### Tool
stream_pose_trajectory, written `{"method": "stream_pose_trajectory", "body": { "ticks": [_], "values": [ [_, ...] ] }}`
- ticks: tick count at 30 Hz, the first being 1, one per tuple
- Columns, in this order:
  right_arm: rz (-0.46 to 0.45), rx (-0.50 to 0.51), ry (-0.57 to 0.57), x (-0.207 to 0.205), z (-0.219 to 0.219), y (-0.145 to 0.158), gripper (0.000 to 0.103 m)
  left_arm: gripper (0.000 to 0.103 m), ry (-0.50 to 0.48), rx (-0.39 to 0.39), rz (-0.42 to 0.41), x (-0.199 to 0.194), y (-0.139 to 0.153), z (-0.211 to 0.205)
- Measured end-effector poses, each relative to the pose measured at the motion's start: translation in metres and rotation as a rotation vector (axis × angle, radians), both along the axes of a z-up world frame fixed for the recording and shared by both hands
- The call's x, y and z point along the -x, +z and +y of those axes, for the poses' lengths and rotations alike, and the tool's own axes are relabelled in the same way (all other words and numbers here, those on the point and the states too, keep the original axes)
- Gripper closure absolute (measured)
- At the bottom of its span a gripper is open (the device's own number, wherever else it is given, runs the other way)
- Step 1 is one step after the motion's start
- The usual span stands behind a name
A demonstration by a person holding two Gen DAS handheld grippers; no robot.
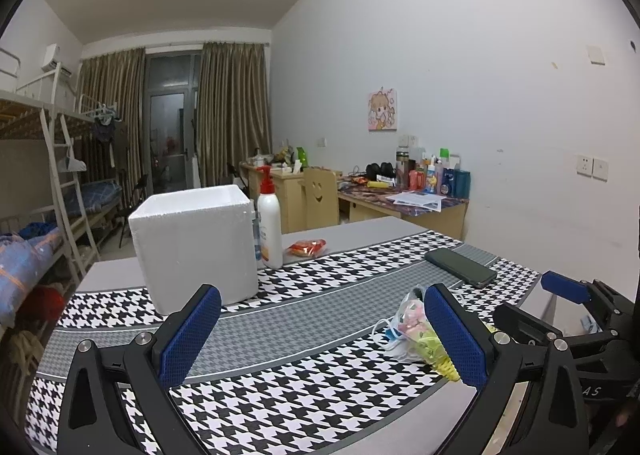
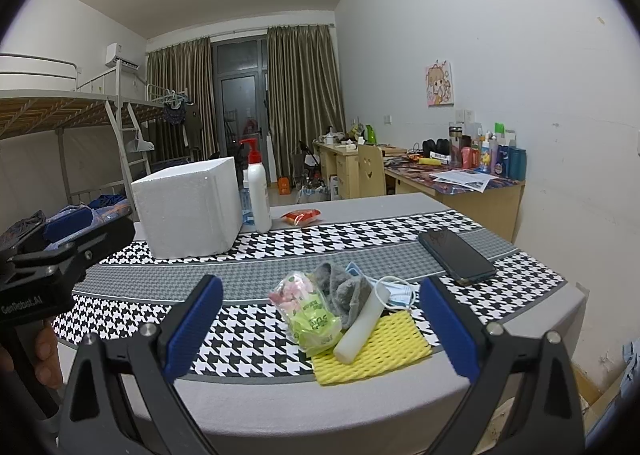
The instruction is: Organize soft objects
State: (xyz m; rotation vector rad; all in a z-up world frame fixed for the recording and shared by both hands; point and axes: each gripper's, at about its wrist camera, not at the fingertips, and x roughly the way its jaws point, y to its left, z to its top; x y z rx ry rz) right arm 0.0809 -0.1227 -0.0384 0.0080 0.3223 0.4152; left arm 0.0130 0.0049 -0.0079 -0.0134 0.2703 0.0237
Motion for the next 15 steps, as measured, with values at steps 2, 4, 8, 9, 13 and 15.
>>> {"method": "stream_pose_trajectory", "body": {
  "ticks": [2,4,8,9,13,15],
  "values": [
    [0.003,0.002,0.003,-0.002,0.001,-0.001,0.003,0.001,-0.003,0.0,0.006,-0.002,-0.001,0.0],
    [0.007,0.003,0.003,-0.004,0.001,0.0,0.003,0.001,-0.002,-0.003,0.011,-0.004,-0.001,-0.001],
    [0.011,0.003,0.004,-0.007,0.001,-0.001,0.003,0.001,-0.001,0.004,0.022,-0.008,-0.002,0.0],
    [0.013,0.004,0.004,-0.008,0.001,-0.002,0.003,0.001,-0.001,0.005,0.025,-0.009,-0.003,0.0],
    [0.02,0.006,-0.001,-0.012,-0.001,-0.004,0.003,0.001,-0.007,0.008,0.049,-0.018,-0.008,-0.001],
    [0.028,0.005,0.0,-0.015,-0.002,-0.006,0.003,0.001,-0.004,0.003,0.067,-0.023,-0.011,-0.003]
  ]
}}
